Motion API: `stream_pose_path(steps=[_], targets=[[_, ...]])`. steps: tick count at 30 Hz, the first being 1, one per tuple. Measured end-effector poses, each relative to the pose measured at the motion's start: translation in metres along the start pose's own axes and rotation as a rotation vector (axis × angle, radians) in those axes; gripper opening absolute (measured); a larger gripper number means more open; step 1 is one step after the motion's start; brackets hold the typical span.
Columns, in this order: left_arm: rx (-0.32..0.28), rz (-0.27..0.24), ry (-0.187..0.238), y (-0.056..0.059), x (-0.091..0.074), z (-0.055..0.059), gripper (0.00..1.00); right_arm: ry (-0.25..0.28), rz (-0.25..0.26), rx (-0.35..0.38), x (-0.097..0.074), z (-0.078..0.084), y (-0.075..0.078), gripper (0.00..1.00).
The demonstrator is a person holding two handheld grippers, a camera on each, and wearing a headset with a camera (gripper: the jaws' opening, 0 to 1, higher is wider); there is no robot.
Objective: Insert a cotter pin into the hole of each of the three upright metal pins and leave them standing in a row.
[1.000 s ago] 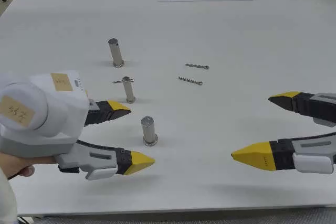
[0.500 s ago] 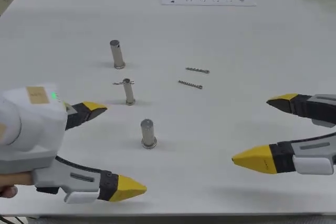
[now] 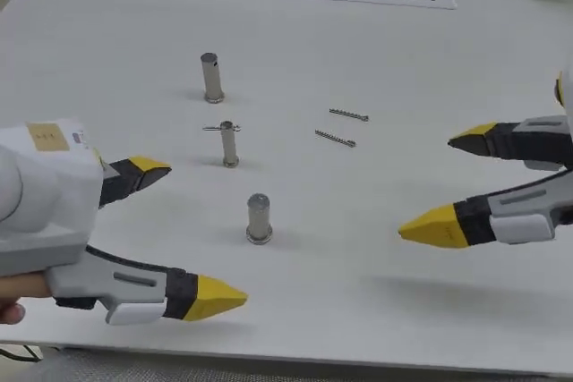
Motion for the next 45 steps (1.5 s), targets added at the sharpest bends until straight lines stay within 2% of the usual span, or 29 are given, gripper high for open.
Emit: stream_pose_path(steps=[5,7,9,13,16,20,23,24,27,34,37,45], targets=[[0.009,0.002,-0.010,-0.002,-0.001,0.002,0.99,-0.044,-0.031,-0.037,0.011,-0.009,0.008,0.85],[0.009,0.004,-0.012,-0.001,-0.001,0.002,0.99,-0.053,-0.064,-0.055,0.019,-0.013,0.010,0.82],[0.008,0.006,-0.012,-0.001,0.000,0.001,0.99,-0.074,-0.073,-0.059,0.025,-0.015,0.013,0.75],[0.025,0.004,-0.021,-0.001,-0.001,0.000,0.99,-0.122,-0.084,-0.085,0.041,-0.020,0.020,0.73],[0.015,0.015,-0.003,-0.001,-0.001,-0.003,0.98,-0.132,-0.093,-0.086,0.051,-0.026,0.025,0.70],[0.011,0.020,-0.012,-0.003,0.000,-0.002,0.98,-0.139,-0.116,-0.088,0.065,-0.036,0.026,0.66],[0.010,0.019,-0.016,-0.004,0.000,-0.001,0.98,-0.152,-0.117,-0.094,0.074,-0.040,0.030,0.65],[0.007,0.018,-0.006,-0.006,0.000,-0.001,0.97,-0.178,-0.115,-0.096,0.078,-0.039,0.032,0.63],[-0.026,0.007,0.015,-0.010,0.001,0.000,0.93,-0.197,-0.107,-0.111,0.084,-0.041,0.035,0.60],[-0.034,-0.001,-0.003,-0.014,-0.001,0.004,0.91,-0.217,-0.096,-0.124,0.096,-0.049,0.043,0.57],[-0.041,-0.008,-0.004,-0.016,-0.001,0.005,0.90,-0.230,-0.101,-0.133,0.099,-0.049,0.044,0.53],[-0.048,-0.019,0.010,-0.014,0.000,0.004,0.86,-0.266,-0.111,-0.175,0.106,-0.047,0.041,0.51]])
Point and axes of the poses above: the centre of the closed fingertips' face, and the gripper's own axes: x roughly forward along the fingers, y roughly to its right, z roughly out of its underside, the point moved 5 cm from there along -x, roughly backward along the fingers, and after that the axes turned 2 degrees about -y, right-handed, at the moved point
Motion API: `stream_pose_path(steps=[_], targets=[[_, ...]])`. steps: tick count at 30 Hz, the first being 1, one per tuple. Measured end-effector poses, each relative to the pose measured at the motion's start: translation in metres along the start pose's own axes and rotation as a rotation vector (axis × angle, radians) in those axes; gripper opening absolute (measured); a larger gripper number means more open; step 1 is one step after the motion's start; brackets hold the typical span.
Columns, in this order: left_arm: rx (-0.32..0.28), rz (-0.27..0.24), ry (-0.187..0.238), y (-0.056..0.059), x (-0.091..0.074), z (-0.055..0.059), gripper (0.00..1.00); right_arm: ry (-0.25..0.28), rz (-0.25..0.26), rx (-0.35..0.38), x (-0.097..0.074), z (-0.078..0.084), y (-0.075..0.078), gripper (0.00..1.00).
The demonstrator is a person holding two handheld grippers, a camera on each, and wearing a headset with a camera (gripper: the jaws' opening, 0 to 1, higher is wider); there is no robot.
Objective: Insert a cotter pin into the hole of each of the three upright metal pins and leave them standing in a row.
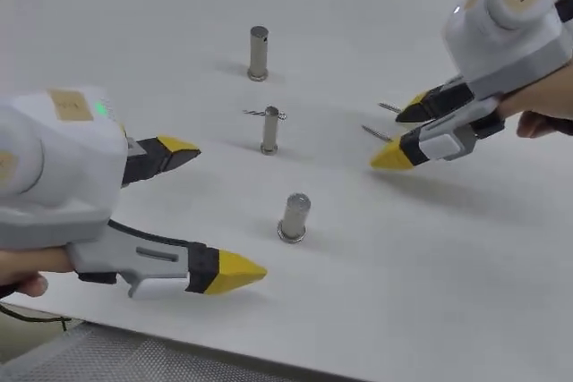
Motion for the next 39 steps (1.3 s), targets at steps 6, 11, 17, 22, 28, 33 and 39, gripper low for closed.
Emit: stream_pose_path(steps=[6,11,17,22,28,33,39], targets=[[-0.008,-0.001,0.000,0.001,0.000,0.000,0.85,-0.009,-0.001,-0.014,0.000,-0.002,-0.002,0.44],[-0.009,-0.005,-0.005,0.001,0.001,0.002,0.86,-0.029,0.013,-0.034,0.000,-0.001,0.003,0.40],[-0.017,-0.014,-0.010,0.001,0.002,0.004,0.86,-0.039,0.021,-0.053,0.000,-0.002,0.003,0.37],[-0.019,-0.005,-0.017,0.003,0.004,0.006,0.86,-0.037,0.026,-0.061,0.001,-0.003,0.006,0.32],[-0.030,-0.003,0.000,0.003,0.004,0.003,0.85,-0.045,0.044,-0.086,0.002,-0.004,0.010,0.24],[-0.030,-0.007,-0.007,0.001,0.003,0.003,0.84,-0.071,0.059,-0.145,0.003,-0.005,0.010,0.22],[-0.029,-0.006,-0.013,0.001,0.003,0.005,0.83,-0.094,0.057,-0.169,0.003,-0.005,0.010,0.17]])
Point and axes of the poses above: the centre of the closed fingertips' face, and the gripper's own axes: x roughly forward along the fingers, y roughly to its right, z roughly out of its underside, the point moved 5 cm from there along -x, roughly backward along the fingers, and after that the axes turned 2 degrees about -y, right-handed, at the moved point
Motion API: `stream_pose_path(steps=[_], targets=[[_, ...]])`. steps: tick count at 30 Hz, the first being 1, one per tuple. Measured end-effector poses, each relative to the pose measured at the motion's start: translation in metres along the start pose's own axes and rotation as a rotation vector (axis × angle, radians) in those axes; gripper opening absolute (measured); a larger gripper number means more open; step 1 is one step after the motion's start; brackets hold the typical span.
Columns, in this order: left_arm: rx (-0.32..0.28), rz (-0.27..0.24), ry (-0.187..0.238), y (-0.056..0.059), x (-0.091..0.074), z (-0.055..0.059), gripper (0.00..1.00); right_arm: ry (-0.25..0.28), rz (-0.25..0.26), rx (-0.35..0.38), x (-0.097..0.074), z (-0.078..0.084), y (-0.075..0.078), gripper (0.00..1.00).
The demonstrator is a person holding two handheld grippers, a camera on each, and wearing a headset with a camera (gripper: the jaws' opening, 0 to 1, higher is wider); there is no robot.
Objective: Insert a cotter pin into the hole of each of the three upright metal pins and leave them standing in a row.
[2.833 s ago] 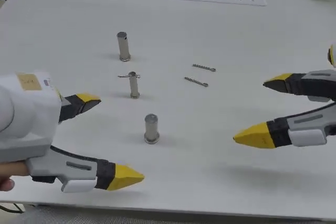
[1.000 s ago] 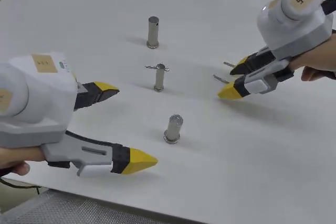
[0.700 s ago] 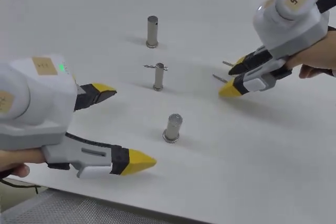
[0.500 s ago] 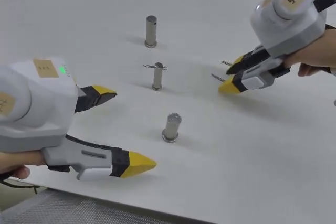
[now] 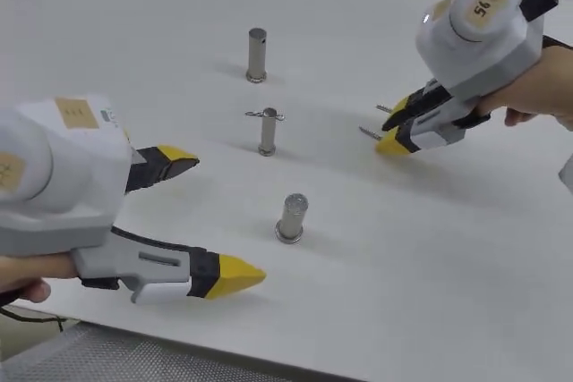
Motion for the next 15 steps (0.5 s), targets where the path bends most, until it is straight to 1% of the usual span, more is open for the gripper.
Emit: stream_pose_path(steps=[3,5,7,10,15], targets=[[-0.008,0.002,-0.006,0.0001,0.0004,0.0009,0.83,-0.003,0.004,0.003,0.0005,0.0007,0.0013,0.09],[-0.008,0.001,-0.006,0.0001,0.0007,0.0010,0.82,-0.004,0.006,0.008,0.0006,0.0015,0.0021,0.06],[-0.008,0.003,-0.006,0.0006,0.0008,0.0009,0.82,-0.005,0.008,0.012,0.0009,0.0018,0.0023,0.06],[-0.005,0.004,-0.008,0.0009,0.0007,0.0008,0.82,-0.018,0.025,-0.034,0.0021,0.0018,0.0046,0.05],[0.001,0.005,-0.014,0.0006,0.0004,0.0009,0.81,-0.036,0.047,-0.048,0.0045,0.0019,0.0098,0.04]])
Point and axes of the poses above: the centre of the closed fingertips' face, and the gripper's own axes: x roughly forward along the fingers, y roughly to its right, z roughly out of its underside, the point moved 5 cm from there along -x, roughly backward along the fingers, and after that the axes turned 2 degrees about -y, right-handed, at the moved point
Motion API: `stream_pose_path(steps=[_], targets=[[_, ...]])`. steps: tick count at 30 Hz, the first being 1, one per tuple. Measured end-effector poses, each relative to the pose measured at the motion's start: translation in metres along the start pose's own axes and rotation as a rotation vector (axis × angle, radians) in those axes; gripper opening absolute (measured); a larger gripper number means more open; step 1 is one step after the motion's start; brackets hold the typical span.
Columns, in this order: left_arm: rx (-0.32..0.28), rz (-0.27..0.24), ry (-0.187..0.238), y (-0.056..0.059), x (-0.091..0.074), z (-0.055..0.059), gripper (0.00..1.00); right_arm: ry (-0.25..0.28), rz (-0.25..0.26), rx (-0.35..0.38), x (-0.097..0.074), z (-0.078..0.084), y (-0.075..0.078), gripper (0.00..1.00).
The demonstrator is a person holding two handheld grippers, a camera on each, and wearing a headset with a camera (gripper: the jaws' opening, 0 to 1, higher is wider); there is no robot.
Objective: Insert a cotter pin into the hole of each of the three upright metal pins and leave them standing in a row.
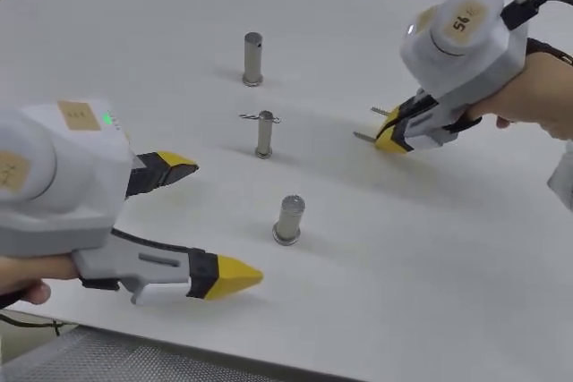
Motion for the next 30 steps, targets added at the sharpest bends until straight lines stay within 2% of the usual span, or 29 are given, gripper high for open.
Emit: stream_pose_path(steps=[10,16,25,30], targets=[[0.020,-0.014,0.007,-0.003,-0.007,-0.006,0.79,0.016,0.034,-0.015,-0.002,0.001,-0.005,0.03],[0.028,-0.030,0.011,-0.006,-0.012,-0.009,0.79,0.025,0.033,-0.025,-0.004,-0.001,-0.006,0.03],[0.044,-0.045,0.017,-0.005,-0.017,-0.015,0.78,0.047,0.070,-0.047,-0.020,-0.005,-0.014,0.03],[0.023,-0.047,0.038,-0.006,-0.020,-0.021,0.79,0.057,0.090,-0.059,-0.025,-0.004,-0.015,0.03]])
Point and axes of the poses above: the centre of the closed fingertips' face, and the gripper's own axes: x roughly forward along the fingers, y roughly to its right, z roughly out of its underside, the point moved 5 cm from there along -x, roughly backward along the fingers, and after that the axes turned 2 degrees about -y, right-handed, at the moved point
